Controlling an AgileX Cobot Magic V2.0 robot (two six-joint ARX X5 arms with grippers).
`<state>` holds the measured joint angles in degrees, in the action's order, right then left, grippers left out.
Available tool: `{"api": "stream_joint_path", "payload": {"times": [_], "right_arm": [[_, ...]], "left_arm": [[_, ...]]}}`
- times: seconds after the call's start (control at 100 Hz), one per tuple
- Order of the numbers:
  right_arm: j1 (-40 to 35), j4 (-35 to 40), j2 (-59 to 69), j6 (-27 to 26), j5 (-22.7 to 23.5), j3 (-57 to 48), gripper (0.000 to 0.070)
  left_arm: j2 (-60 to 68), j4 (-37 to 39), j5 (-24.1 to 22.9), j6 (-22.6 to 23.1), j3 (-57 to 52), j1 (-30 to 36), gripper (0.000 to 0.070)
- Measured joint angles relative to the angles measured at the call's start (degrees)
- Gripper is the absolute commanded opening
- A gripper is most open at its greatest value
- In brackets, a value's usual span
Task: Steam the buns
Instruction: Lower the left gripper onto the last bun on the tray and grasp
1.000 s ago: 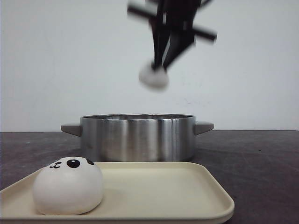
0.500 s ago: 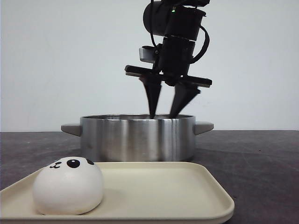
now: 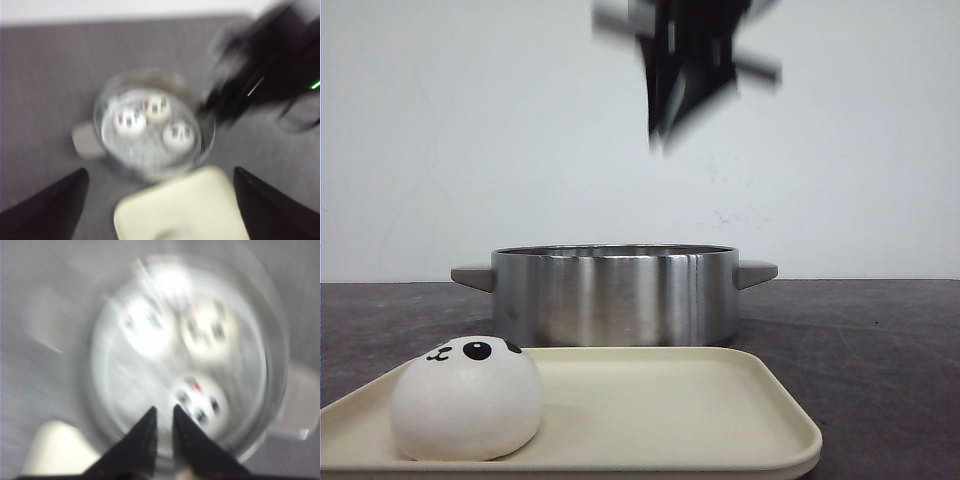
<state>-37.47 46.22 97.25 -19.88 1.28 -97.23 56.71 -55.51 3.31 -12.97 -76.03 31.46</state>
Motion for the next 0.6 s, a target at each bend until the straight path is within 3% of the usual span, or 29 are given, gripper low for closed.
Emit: {"api": "stream_joint_path", "payload": {"times": [0.11,0.32,0.45,0.6], "right_arm": [[-2.4,-1.7,-9.9,0.4,-0.5,-1.3,0.0001],[-7.5,-0.7,-20.6,0.6,-8.0,-1.4,0.0001],[-9.1,-0.5,-21.7,0.6,-11.5,-1.4,0.0001],[-9.4,0.2,-21.8,0.6,-11.9,-1.3,0.0001]], "left_arm": [[0.3,2.0,4.2,-0.1,8.6,1.3,0.0544],[4.2,7.0,7.8,-0.9,22.6,3.2,0.0546],[8.7,8.0,9.9,-1.4,25.0,4.6,0.0547],[14.3,10.5,10.1,-1.4,25.0,6.2,0.0547]]}}
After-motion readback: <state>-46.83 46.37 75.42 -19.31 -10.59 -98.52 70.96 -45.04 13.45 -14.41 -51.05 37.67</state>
